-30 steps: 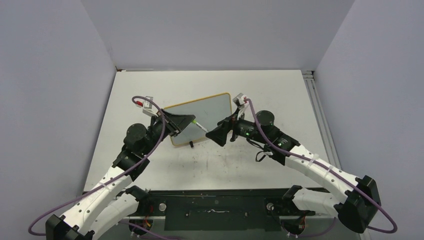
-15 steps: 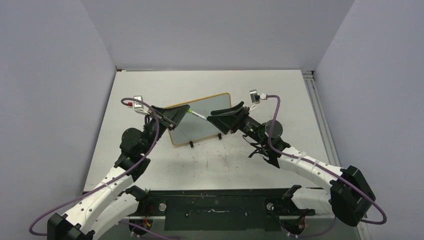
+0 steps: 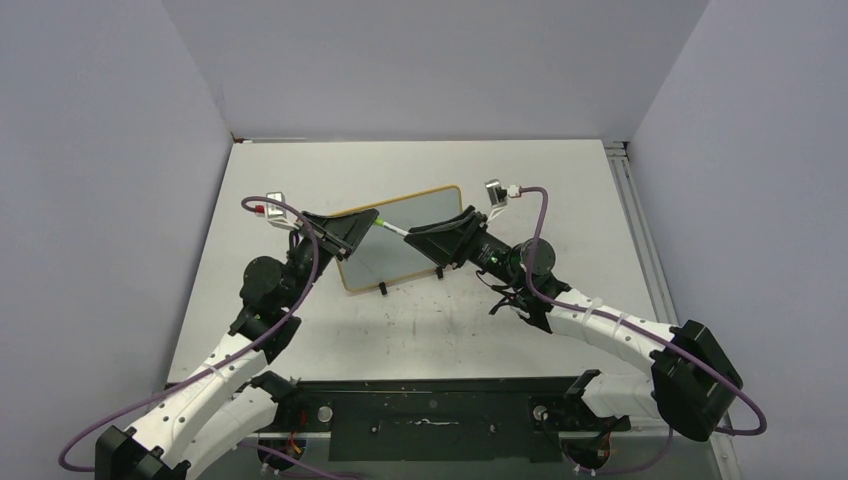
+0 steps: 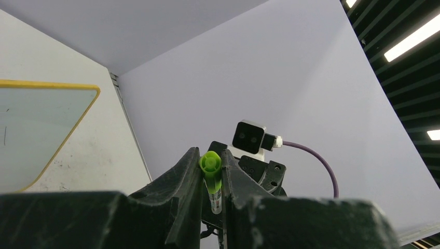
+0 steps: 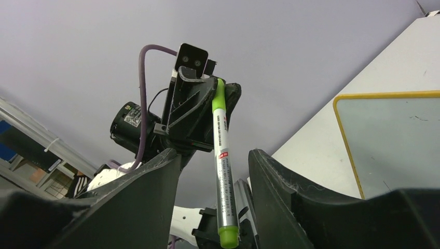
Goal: Write a sentence on the whiteboard
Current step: Open the whiteboard marker at the center of the board.
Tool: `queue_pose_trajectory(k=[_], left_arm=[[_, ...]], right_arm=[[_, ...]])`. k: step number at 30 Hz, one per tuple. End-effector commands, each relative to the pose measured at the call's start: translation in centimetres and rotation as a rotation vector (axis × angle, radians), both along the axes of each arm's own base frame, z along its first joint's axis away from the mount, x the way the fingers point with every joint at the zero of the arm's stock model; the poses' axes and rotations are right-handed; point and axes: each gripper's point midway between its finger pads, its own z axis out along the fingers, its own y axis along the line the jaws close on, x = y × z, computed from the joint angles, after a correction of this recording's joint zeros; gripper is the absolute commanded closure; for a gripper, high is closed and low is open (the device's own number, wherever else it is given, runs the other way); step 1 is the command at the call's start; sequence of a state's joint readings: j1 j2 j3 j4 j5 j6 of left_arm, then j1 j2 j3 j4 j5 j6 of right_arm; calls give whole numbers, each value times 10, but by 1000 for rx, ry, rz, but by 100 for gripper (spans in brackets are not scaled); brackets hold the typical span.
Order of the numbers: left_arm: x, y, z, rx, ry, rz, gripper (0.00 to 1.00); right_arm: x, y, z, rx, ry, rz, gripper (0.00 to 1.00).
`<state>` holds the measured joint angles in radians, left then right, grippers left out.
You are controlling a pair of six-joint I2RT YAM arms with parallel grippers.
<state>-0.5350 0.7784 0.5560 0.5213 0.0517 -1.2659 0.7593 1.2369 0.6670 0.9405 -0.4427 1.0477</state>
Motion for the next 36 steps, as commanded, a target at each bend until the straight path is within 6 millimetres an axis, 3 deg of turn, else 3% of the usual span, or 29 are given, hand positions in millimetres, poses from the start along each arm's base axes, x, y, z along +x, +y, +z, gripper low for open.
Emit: queue_pose_trajectory(k=[1, 22, 27, 30, 36], left_arm=[[-2, 6, 22, -1, -69, 29, 100], [0, 8, 21, 9, -72, 51, 100], [0, 8, 20, 12, -71, 47, 100], [0, 8, 18, 11, -67, 48, 100], [0, 13, 20, 1, -74, 69, 100]], right_arm=[[-6, 0, 32, 40, -94, 10, 51], [-8, 11, 20, -6, -75, 36, 69], [-7, 10, 19, -3, -71, 28, 81], [-7, 9, 19, 0, -71, 19, 94], [-7, 0, 18, -6, -81, -31, 95]])
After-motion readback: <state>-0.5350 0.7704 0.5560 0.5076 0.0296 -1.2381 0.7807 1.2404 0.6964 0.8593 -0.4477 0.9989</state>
